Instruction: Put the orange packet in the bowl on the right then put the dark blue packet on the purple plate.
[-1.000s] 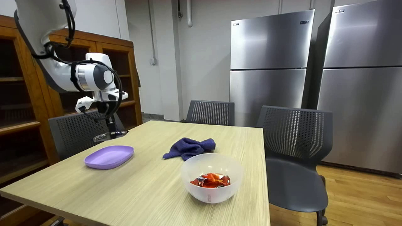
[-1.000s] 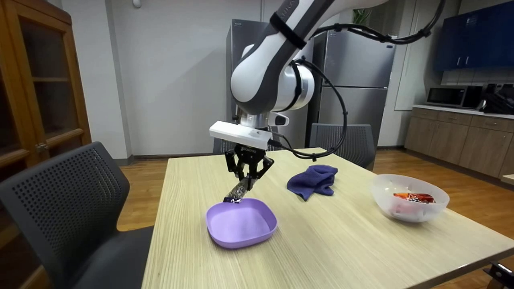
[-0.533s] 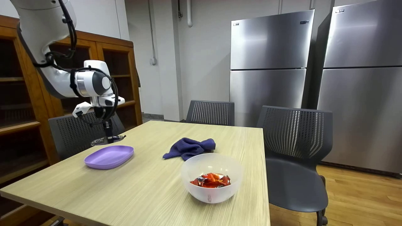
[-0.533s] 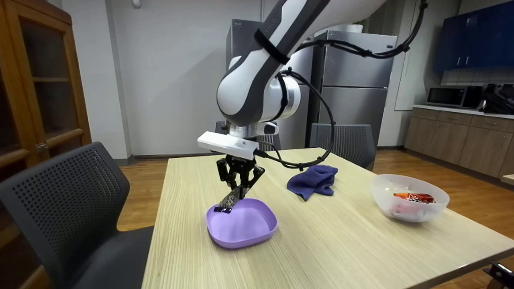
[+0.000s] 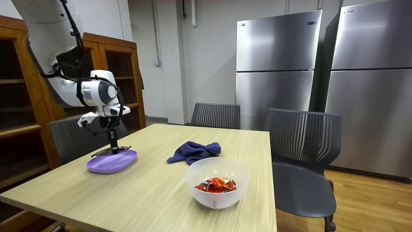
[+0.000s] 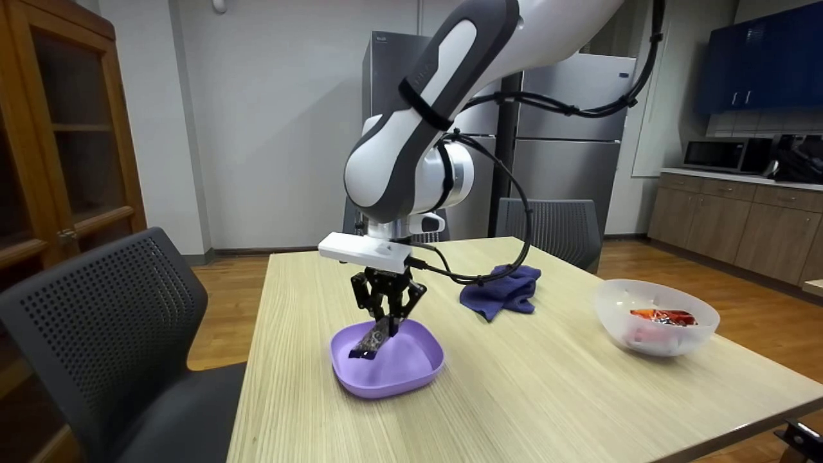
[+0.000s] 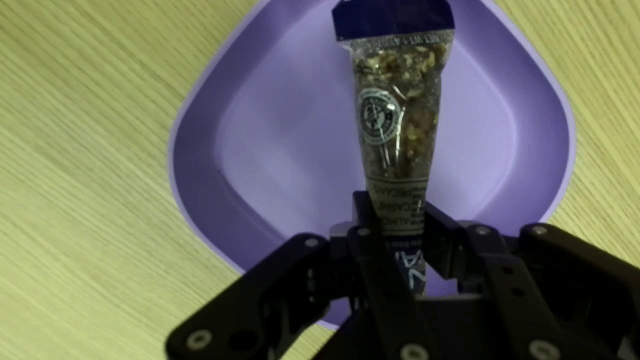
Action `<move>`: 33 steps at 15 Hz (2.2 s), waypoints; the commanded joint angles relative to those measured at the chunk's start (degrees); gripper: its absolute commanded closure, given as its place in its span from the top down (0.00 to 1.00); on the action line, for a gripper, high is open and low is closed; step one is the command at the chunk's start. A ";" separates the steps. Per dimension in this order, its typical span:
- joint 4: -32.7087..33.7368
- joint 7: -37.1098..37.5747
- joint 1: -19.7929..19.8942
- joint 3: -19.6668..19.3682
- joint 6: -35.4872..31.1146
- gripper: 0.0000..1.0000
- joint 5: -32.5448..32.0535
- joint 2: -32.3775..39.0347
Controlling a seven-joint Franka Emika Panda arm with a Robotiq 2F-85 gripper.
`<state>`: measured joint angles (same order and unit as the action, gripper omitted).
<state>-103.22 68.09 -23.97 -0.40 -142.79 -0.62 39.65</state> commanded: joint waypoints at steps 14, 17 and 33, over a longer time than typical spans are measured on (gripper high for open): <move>-0.43 1.72 -1.33 -0.45 3.22 0.84 -1.10 -1.72; -2.24 2.34 -1.72 -0.62 4.35 1.00 -1.31 -4.23; -21.37 -2.26 3.47 -0.29 4.05 1.00 -10.86 -22.32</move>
<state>-119.71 68.76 -23.46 -2.23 -139.54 -10.97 22.62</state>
